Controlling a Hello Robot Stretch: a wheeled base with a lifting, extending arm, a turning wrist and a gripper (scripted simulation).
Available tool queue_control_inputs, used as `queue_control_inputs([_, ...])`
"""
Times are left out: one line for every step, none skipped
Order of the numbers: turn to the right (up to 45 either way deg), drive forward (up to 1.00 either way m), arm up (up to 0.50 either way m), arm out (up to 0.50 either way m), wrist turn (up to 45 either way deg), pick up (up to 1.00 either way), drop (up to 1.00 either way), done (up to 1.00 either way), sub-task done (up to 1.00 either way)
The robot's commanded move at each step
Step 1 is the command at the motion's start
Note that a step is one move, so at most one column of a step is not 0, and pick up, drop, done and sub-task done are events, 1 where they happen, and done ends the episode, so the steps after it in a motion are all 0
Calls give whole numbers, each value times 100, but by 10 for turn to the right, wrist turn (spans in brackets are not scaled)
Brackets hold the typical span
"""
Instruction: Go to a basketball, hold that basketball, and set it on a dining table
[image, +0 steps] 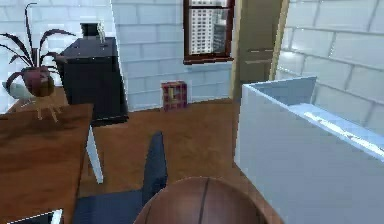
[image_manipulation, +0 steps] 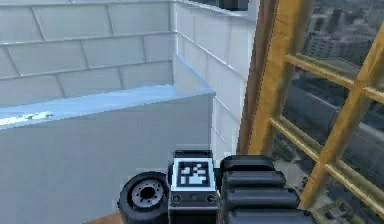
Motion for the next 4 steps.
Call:
queue_control_inputs([-450,0,0,0,0,0,0,0,0])
queue_control_inputs([-450,0,0,0,0,0,0,0,0])
queue_control_inputs([-450,0,0,0,0,0,0,0,0])
queue_control_inputs([-240,0,0,0,0,0,0,0,0])
